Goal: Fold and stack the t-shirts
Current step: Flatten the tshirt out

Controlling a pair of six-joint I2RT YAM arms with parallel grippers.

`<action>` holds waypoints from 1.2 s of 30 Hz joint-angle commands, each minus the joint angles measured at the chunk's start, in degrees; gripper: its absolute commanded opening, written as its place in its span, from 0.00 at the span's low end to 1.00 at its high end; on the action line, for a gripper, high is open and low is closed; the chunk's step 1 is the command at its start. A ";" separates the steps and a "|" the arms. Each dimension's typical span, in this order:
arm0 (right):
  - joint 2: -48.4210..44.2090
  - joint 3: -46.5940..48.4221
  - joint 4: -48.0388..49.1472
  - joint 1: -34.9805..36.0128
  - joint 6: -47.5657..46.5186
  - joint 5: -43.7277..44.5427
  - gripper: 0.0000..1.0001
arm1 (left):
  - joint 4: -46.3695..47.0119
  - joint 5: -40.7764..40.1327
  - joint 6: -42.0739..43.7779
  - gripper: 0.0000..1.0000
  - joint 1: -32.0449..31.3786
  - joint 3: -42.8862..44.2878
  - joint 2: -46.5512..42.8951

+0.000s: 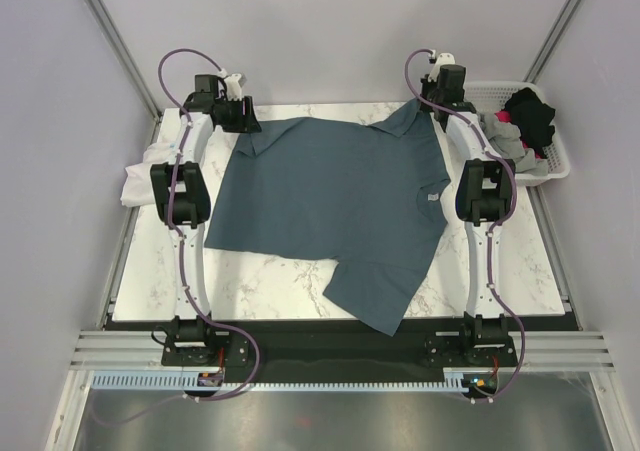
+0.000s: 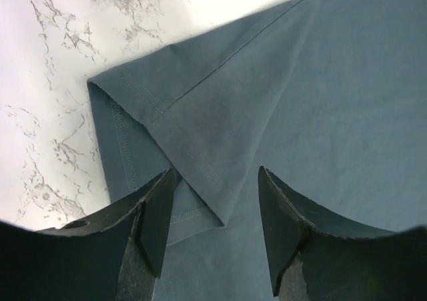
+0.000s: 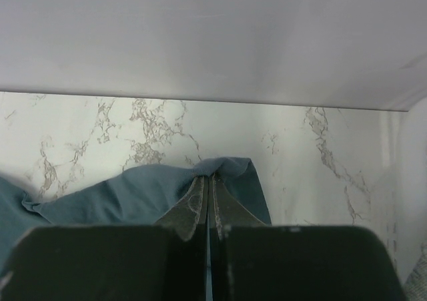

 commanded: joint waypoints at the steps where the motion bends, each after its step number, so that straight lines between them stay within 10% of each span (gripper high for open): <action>1: -4.98 -0.51 0.46 0.50 -0.59 -0.56 0.00 | 1.56 2.38 -3.98 0.60 0.35 1.66 0.93; 36: -7.18 -3.41 0.02 2.96 -3.06 1.90 0.00 | 7.19 -1.93 -4.42 0.50 1.32 9.66 9.28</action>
